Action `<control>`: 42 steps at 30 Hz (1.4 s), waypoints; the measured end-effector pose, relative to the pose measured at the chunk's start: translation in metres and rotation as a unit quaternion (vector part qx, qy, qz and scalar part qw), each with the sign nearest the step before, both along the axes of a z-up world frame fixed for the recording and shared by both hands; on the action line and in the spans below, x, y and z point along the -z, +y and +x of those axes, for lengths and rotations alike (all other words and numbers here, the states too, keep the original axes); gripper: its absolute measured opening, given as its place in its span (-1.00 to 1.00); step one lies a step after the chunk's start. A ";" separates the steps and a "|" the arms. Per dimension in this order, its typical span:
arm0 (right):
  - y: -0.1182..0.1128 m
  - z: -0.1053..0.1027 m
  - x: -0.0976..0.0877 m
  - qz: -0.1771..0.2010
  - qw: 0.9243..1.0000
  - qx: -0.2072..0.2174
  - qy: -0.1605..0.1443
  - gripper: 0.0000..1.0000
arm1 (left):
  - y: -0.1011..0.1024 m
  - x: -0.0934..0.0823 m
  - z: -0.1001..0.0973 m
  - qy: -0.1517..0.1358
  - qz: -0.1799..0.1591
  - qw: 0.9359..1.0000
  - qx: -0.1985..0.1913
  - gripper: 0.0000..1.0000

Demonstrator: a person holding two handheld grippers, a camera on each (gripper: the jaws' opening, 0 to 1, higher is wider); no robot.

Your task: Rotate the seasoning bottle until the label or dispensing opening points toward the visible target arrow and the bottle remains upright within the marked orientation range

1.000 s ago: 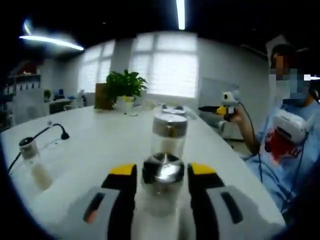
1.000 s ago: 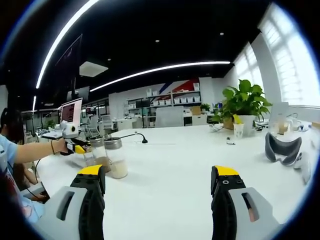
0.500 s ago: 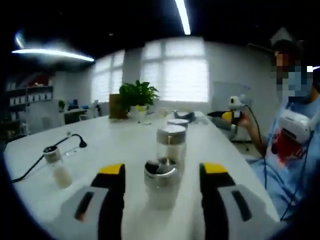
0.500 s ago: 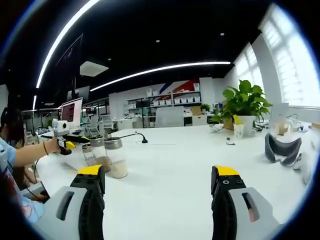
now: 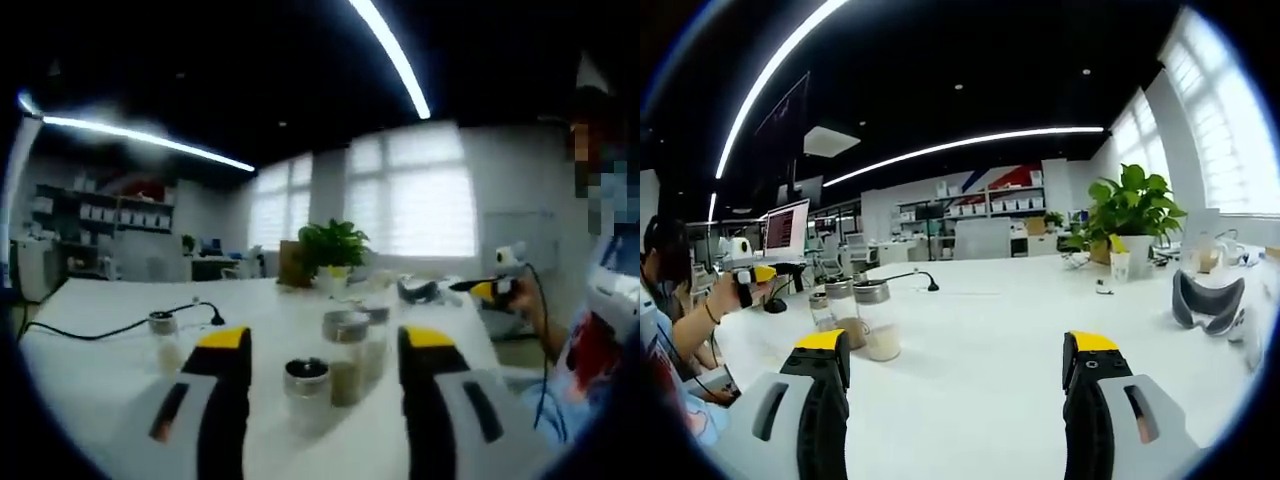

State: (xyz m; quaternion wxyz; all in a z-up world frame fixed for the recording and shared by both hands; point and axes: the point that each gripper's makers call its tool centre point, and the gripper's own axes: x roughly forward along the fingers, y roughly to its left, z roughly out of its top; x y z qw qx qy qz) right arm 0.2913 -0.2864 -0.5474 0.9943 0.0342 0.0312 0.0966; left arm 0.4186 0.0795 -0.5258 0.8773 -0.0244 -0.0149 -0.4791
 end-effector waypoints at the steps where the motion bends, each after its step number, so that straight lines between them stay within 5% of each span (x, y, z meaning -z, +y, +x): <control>1: -0.001 0.000 0.000 -0.002 1.000 0.002 0.000 0.82 | 0.002 0.005 -0.001 0.004 0.016 1.000 -0.012 0.31; 4: -0.002 0.000 0.001 -0.004 1.000 0.004 0.003 0.82 | 0.005 0.007 -0.015 0.006 0.008 1.000 -0.023 0.57; 15: -0.006 -0.004 -0.002 -0.001 1.000 0.016 -0.001 0.81 | 0.025 0.010 -0.042 0.019 -0.007 0.999 -0.041 0.58; 18: -0.003 -0.004 -0.002 -0.002 1.000 0.009 0.000 0.81 | 0.028 0.020 -0.043 0.019 0.015 0.998 -0.056 0.66; 25: -0.009 -0.007 -0.005 -0.007 1.000 0.017 -0.005 0.81 | 0.037 0.027 -0.033 0.011 0.047 0.994 -0.094 0.73; 36: -0.007 -0.001 0.003 0.004 1.000 0.012 0.008 0.80 | 0.043 0.005 -0.014 0.015 -0.002 0.993 -0.121 0.72; 42: -0.006 0.000 0.005 0.005 1.000 0.010 0.014 0.80 | 0.034 -0.008 0.009 -0.010 -0.010 0.992 -0.123 0.63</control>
